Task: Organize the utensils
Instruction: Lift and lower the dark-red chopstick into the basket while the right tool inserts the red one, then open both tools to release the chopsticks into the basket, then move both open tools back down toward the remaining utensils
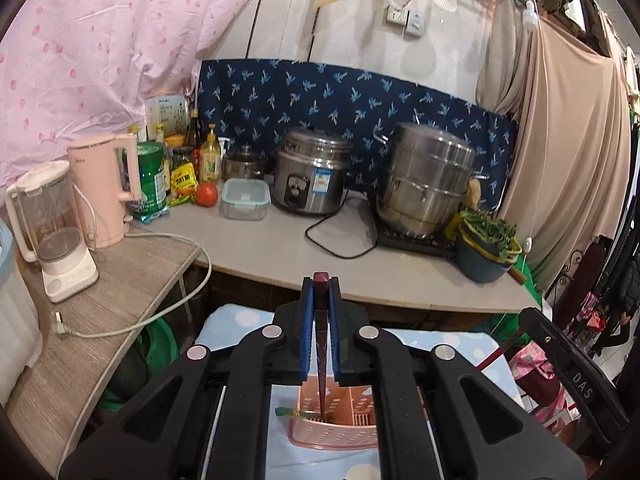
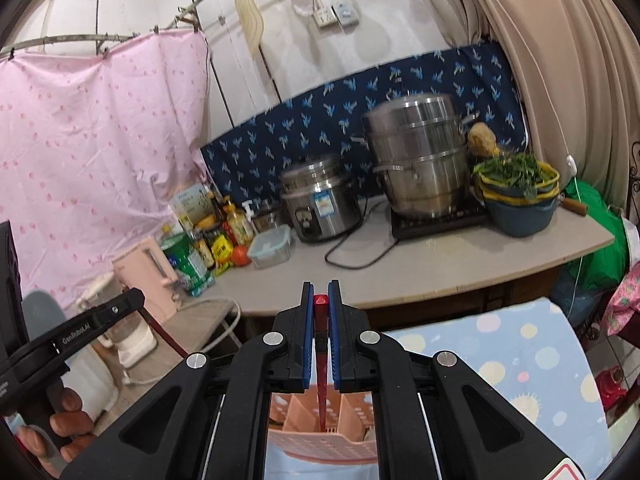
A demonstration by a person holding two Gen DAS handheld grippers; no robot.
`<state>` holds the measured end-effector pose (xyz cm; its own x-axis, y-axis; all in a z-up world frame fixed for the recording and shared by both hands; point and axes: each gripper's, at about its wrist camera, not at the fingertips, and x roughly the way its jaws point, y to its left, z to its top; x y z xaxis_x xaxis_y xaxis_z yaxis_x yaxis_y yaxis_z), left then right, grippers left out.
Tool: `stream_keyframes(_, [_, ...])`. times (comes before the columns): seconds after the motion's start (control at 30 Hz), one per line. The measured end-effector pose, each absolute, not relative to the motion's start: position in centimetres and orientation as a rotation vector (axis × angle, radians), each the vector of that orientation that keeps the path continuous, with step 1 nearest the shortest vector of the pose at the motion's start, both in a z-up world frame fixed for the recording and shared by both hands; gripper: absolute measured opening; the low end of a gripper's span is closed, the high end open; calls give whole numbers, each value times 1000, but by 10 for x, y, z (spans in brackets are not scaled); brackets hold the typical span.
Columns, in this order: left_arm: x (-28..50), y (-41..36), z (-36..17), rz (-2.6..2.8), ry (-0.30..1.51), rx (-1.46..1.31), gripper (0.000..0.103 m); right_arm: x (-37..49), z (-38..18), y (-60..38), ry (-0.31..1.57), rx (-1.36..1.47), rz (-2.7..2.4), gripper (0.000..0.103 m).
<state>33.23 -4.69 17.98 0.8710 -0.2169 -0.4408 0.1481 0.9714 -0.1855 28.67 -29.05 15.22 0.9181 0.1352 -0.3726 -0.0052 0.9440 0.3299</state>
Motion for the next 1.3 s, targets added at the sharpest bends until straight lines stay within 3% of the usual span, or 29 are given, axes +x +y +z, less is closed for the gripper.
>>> stream_keyframes(0.23, [334,-49,160,-190,522,-130,7,290,127,-290,460,324,71,7])
stream_keyframes(0.33, [332,-48,154,-182,531,-128,11,284,127,-288,458,304,64,14])
stream_keyframes(0.4, [329,-45,153,-183,537,-141,31,279,128,-289,455,305,67,22])
stream_keyframes(0.47, [324,-42,152,-172,527,-150,42,274,129,-290,453,305,66,25])
stream_keyframes(0.8, [288,-32,146,-151,544,-118,42,231,121,-288,486,292,68,25])
stream_keyframes(1.3, [211,-22,99,-89,632,-27,42,146,63,-257,630,219,90,25])
